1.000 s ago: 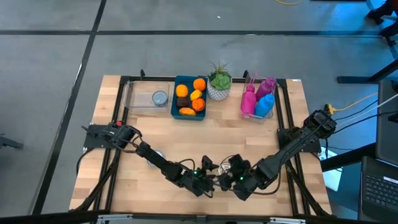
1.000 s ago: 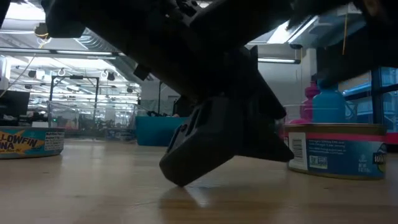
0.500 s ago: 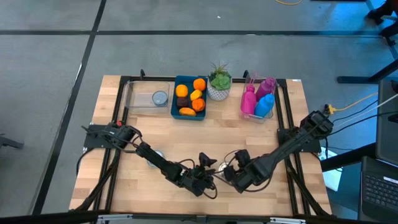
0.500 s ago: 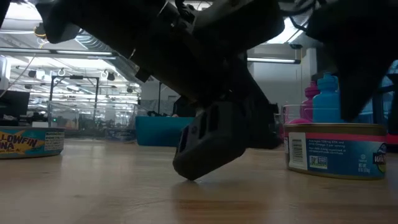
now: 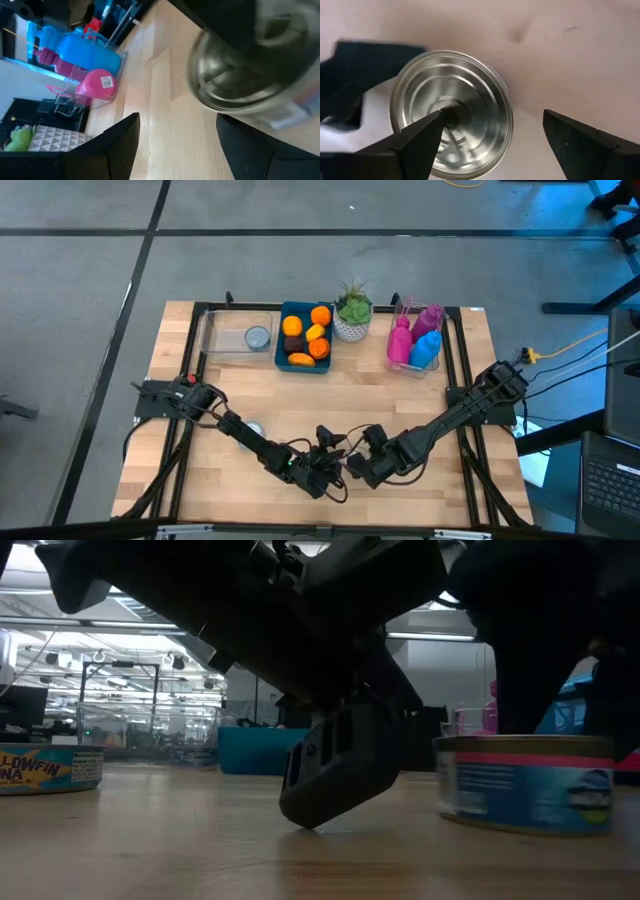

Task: Pick & Place Food Item
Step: Stack the blue and pink tuna can on top of the blue tuna can into the left transparent bin

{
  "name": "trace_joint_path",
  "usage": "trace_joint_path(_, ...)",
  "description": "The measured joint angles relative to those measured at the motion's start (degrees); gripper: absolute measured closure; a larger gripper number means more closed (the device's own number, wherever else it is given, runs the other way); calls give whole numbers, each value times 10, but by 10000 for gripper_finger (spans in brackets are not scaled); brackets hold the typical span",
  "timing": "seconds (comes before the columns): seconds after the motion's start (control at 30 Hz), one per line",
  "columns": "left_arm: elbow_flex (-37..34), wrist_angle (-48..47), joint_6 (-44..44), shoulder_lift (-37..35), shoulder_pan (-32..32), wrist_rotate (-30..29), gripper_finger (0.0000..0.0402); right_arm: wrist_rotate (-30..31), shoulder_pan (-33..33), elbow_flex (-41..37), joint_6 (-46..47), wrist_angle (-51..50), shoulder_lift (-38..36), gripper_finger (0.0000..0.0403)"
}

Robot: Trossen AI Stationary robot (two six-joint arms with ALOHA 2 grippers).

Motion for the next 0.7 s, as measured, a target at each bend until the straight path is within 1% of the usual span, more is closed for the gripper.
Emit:
trace_joint_path(0.1, 0, 0, 2, 0, 0, 2, 148, 8, -2, -1, -24, 43, 2, 62)
trace_joint_path(0.3, 0, -1, -1, 0, 0, 6, 148, 31, -4, -1, -53, 84, 2, 62)
trace_joint_path(0.47, 0, -16, -22, 0, 0, 2, 148, 32, -4, -1, -79, 133, 2, 62)
trace_joint_path(0.7, 1, -54, -35, -1, 8, -7, 148, 31, 1, -1, -82, 162, 2, 62)
